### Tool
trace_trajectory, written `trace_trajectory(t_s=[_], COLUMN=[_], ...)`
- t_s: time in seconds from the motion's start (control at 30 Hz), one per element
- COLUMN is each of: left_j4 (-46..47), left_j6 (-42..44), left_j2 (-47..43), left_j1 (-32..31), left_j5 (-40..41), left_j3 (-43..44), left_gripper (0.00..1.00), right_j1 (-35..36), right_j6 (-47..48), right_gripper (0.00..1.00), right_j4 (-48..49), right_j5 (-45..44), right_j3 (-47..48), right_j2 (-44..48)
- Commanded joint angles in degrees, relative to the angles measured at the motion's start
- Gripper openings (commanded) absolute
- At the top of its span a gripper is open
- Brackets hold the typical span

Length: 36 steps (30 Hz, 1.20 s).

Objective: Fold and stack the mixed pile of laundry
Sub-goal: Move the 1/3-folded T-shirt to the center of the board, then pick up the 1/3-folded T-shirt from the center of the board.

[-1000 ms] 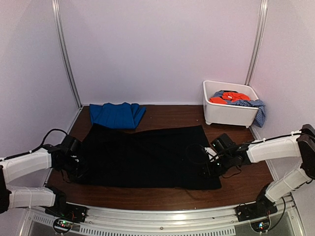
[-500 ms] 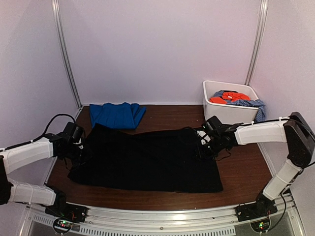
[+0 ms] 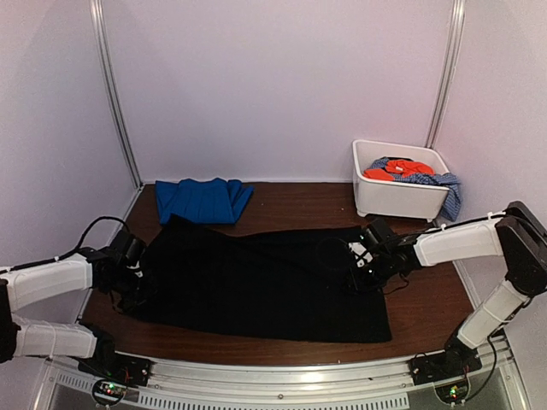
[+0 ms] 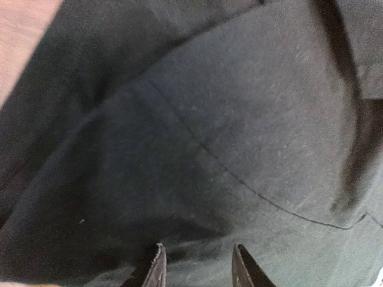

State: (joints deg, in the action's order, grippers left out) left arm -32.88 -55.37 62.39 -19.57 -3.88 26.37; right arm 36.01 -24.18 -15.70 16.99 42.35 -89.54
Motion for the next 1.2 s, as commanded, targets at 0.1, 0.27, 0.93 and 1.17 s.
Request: trace_trajectory(t_s=[0.1, 0.27, 0.93, 1.17], left_j4=[1.8, 10.59, 18.7, 16.74], left_j6=[7.24, 8.47, 1.57, -0.7], left_j2=[-2.5, 5.75, 25.34, 27.29], left_j1=[1.16, 6.91, 11.33, 11.4], left_j5=[2.94, -2.45, 0.48, 1.94], left_j3=[11.85, 16.14, 19.12, 18.28], left_gripper=[0.52, 0.52, 0.42, 0.44], right_j1=[-2.72, -6.32, 6.21, 11.02], right_j6=[1.63, 3.66, 2.52, 2.47], right_gripper=[0.33, 0.34, 0.35, 0.34], right_j4=[-6.76, -5.03, 9.34, 10.56], right_j5=[-2.03, -1.91, 8.79, 8.95], right_j3=[3.81, 10.72, 15.6, 18.49], right_j2=[1.11, -0.14, -4.49, -9.64])
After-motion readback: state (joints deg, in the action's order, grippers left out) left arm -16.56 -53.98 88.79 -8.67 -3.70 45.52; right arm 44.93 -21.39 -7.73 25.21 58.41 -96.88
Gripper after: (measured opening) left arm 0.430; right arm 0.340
